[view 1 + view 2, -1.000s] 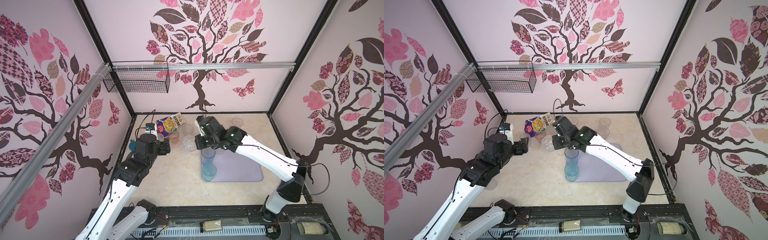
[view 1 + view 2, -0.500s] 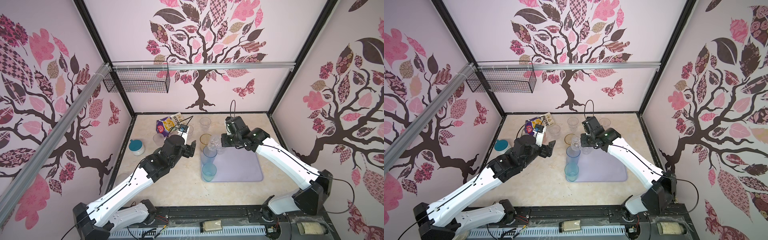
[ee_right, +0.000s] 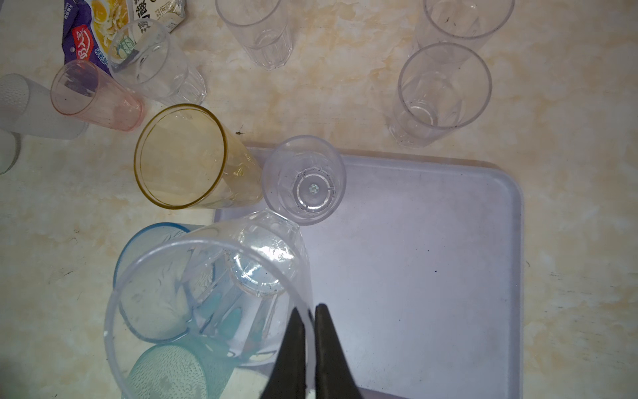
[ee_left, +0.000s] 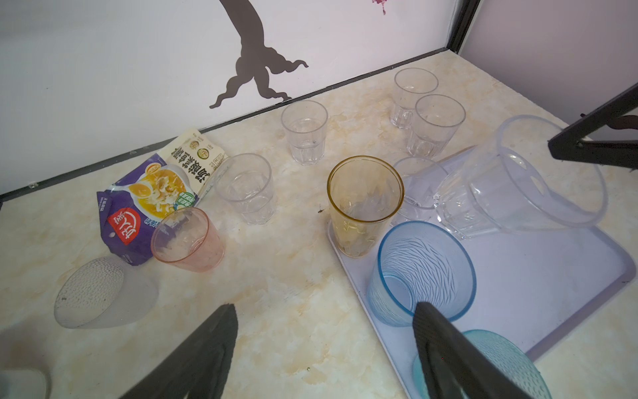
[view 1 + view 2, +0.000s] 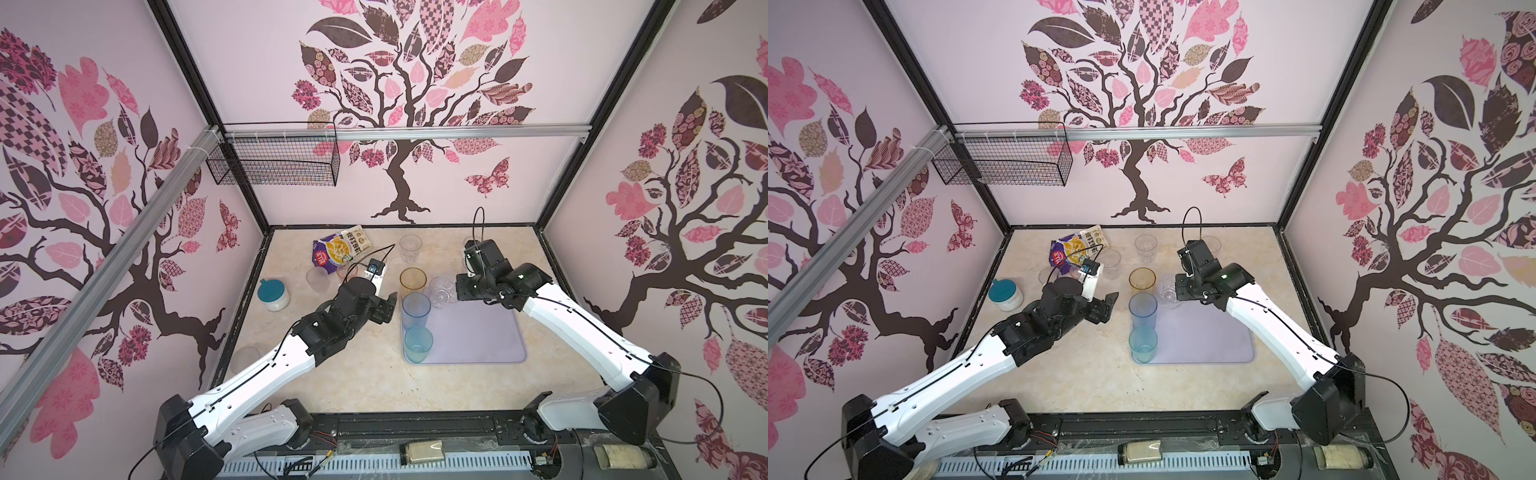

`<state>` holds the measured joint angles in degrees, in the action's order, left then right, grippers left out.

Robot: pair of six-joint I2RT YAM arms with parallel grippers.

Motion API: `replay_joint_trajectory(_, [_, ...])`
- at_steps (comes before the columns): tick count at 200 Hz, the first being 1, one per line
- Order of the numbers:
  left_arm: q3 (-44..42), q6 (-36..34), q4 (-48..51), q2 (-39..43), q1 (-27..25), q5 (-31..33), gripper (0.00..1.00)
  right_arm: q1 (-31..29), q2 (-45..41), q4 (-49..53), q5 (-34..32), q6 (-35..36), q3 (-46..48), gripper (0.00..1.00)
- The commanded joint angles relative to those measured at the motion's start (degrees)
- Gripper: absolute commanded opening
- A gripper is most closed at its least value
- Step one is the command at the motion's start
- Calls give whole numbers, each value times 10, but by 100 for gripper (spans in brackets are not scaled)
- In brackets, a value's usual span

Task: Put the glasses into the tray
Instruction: 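Carry the clear glass over the tray and lower it with the right gripper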

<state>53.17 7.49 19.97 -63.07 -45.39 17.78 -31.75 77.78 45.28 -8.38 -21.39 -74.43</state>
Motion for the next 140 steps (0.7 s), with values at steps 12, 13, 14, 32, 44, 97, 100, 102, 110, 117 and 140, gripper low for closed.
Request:
replay_joint_trajectory(12, [-41, 12, -25, -7, -1, -5, 83, 3, -13, 7, -28, 11, 20, 3])
replay_joint_trajectory(13, [-42, 13, -26, -7, -1, -5, 83, 3, -13, 8, -28, 10, 21, 3])
replay_joint_trajectory(14, [-42, 14, -27, -7, -1, -6, 83, 4, -12, 8, -28, 10, 21, 3])
replay_joint_trajectory(32, [-57, 28, -34, -6, -1, -6, 84, 4, -11, 9, -21, 9, 31, 3])
replay_joint_trajectory(44, [-64, 34, -35, -7, -1, -6, 84, 3, -9, 10, -12, 6, 38, 3])
replay_joint_trajectory(97, [-83, 32, -52, -19, -1, 1, 84, 3, 26, -13, -15, 0, 91, 3])
replay_joint_trajectory(100, [-84, 32, -53, -21, -1, 1, 84, 3, 29, -15, -15, 0, 92, 3])
replay_joint_trajectory(102, [-85, 32, -54, -21, -1, 1, 84, 3, 31, -17, -15, 0, 93, 3])
replay_joint_trajectory(110, [-86, 32, -54, -24, -1, 1, 84, 3, 39, -20, -12, -2, 93, 3])
replay_joint_trajectory(117, [-88, 31, -54, -26, -1, 2, 84, 2, 48, -22, -10, -3, 92, 3])
replay_joint_trajectory(140, [-92, 30, -54, -30, -1, 9, 85, 2, 76, -25, -2, -6, 85, 3])
